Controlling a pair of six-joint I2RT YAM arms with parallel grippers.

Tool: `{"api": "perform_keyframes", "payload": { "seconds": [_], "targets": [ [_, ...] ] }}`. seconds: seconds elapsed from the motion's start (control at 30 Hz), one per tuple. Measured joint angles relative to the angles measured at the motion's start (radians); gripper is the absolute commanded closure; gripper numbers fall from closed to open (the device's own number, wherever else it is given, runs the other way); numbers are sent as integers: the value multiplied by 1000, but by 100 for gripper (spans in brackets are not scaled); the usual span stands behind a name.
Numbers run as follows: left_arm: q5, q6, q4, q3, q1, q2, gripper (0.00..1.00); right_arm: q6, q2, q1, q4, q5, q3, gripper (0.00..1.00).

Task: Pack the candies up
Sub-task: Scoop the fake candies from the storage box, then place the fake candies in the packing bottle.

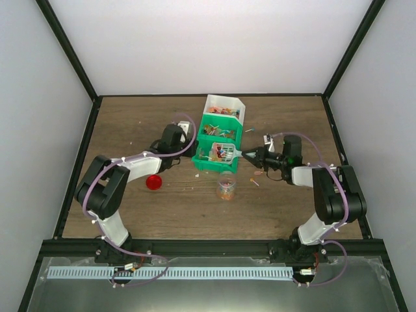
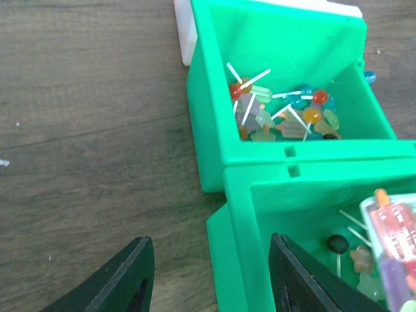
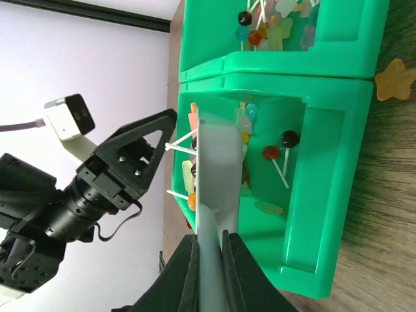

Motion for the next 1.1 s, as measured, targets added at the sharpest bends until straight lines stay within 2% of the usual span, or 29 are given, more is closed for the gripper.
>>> {"api": "perform_keyframes", "payload": {
  "seconds": [0.43, 0.8, 1.1],
  "targets": [
    [1, -24, 45, -122, 0, -85, 47, 48, -77, -65, 21, -58, -8, 99],
    [27, -56, 221, -303, -8, -154, 44, 93, -157, -116, -19, -82, -36, 99],
    [-19, -80, 343, -418, -91, -201, 45, 92, -310, -175, -86, -113, -58, 99]
  ]
}}
